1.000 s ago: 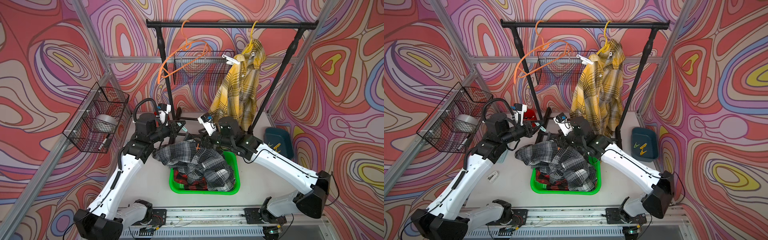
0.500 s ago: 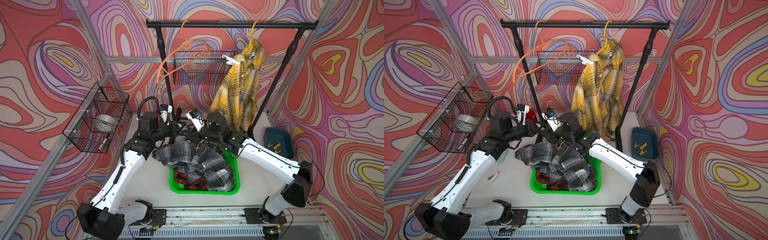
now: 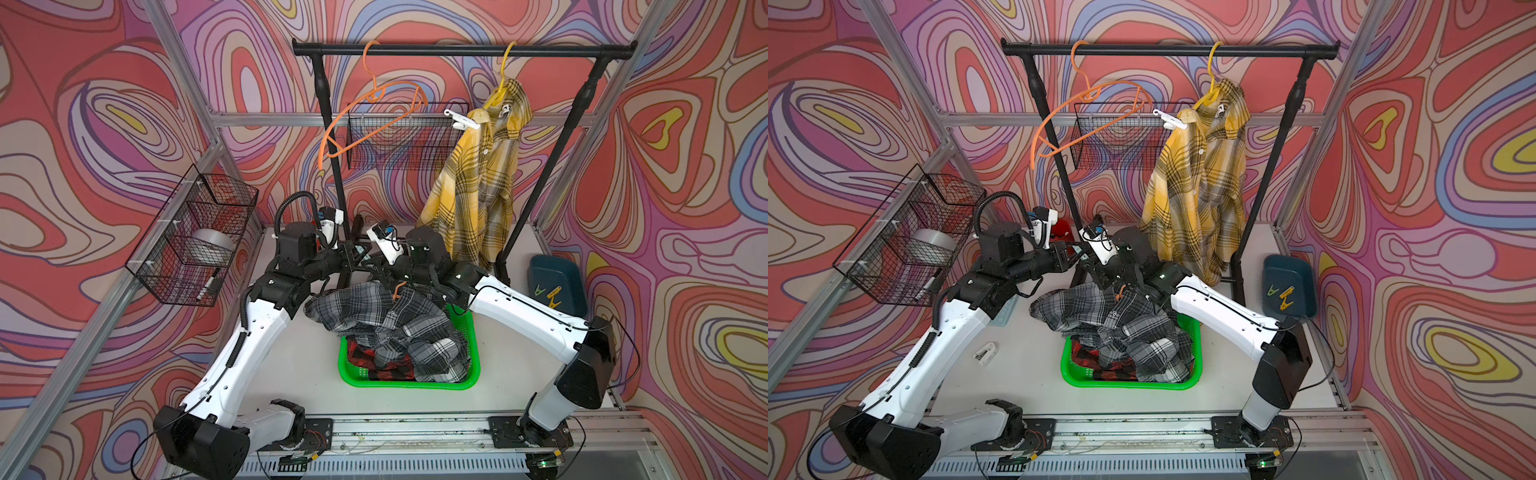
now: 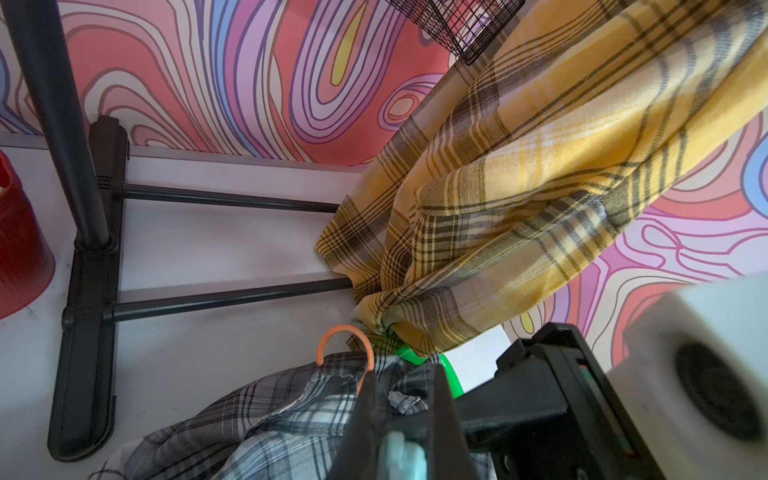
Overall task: Remove the clothespins securing long-sleeve shirts to the hanger
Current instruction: Place the hanger in the bin, then place the clamp in the storage box.
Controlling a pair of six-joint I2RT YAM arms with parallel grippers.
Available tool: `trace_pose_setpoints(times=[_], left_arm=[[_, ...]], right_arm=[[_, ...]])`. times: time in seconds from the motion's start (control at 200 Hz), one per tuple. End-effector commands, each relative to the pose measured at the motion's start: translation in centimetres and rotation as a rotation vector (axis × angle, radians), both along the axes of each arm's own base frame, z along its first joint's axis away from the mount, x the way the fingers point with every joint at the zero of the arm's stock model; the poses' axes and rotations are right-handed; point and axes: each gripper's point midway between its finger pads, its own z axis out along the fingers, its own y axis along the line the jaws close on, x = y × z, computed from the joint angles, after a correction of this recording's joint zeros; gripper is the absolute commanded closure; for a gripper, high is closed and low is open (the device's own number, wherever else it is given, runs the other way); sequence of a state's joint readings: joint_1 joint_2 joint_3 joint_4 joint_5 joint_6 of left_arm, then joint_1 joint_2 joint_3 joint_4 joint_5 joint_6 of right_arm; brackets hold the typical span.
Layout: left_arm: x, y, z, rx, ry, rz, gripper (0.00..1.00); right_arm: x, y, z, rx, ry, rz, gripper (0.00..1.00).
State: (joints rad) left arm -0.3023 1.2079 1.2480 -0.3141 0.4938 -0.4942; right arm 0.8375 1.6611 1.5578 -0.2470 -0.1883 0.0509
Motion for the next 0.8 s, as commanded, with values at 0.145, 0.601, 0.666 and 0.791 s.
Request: trace_pose_setpoints(times=[0.145, 0.601, 0.666, 0.791], left_arm=[[-0.2, -0.5, 0.1, -0.017, 0.013, -0.018, 1.0], [-0.2, -0.3, -0.1, -0.013, 0.013, -0.012, 1.0], [-0.1, -0.2, -0.1, -0.008, 0.004, -0.009, 1.0], [-0.2, 0.4, 0.4, -0.01, -0.039, 0.003, 0.93]], right_arm=[[0.5, 1.0, 2.0, 0.044, -0.04, 0.007, 0.78], [0.7, 0.6, 2.4, 0.049, -0.05, -0.014, 0.96], [0.8, 0.4, 2.4, 0.045, -0.053, -0.027, 1.0], [0.7, -0.3, 2.2, 0.037, -0.048, -0.048, 1.0]])
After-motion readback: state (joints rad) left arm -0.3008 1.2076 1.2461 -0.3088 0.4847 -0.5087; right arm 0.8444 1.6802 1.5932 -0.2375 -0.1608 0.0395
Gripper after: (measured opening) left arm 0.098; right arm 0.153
